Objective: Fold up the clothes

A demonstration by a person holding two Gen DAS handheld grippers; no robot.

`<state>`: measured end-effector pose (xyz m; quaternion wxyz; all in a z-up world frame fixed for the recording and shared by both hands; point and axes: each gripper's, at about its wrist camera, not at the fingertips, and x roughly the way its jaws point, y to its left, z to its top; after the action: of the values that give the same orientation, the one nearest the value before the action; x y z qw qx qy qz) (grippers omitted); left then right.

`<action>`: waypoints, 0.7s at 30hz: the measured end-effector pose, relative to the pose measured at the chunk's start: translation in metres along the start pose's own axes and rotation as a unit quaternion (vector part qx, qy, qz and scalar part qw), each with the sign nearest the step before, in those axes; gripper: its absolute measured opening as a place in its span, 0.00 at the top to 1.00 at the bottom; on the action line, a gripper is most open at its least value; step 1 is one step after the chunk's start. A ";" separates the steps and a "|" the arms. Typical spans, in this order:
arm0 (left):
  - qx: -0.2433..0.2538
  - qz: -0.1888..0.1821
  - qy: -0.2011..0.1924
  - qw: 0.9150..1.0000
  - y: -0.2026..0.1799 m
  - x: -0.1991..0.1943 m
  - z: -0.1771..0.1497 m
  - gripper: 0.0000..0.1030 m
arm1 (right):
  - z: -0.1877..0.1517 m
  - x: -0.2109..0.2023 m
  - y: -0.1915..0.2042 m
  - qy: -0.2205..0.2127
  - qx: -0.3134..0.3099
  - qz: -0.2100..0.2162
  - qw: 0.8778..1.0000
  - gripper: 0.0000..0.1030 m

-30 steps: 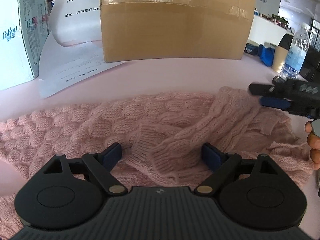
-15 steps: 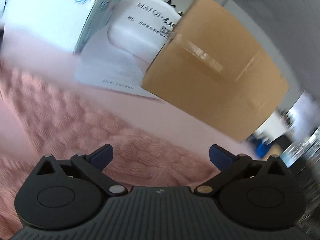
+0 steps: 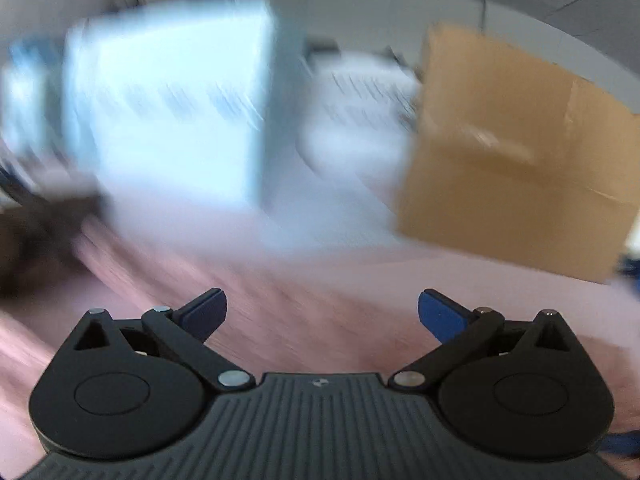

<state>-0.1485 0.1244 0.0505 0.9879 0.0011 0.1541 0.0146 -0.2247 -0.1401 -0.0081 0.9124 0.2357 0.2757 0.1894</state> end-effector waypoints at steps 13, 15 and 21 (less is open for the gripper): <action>-0.197 0.153 0.159 0.955 0.182 -0.008 -0.026 0.00 | 0.001 0.000 0.001 0.000 -0.001 0.001 1.000 0.00; -0.232 0.123 0.168 0.950 0.184 0.003 -0.034 0.00 | 0.002 0.000 0.000 -0.001 0.002 0.003 1.000 0.00; -0.135 0.171 0.175 0.960 0.149 0.022 -0.042 0.00 | 0.002 0.001 -0.001 -0.001 0.003 0.005 1.000 0.00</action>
<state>-0.1449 0.2742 0.0051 0.9192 -0.1087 0.3189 0.2039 -0.2226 -0.1414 -0.0072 0.9112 0.2397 0.2741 0.1925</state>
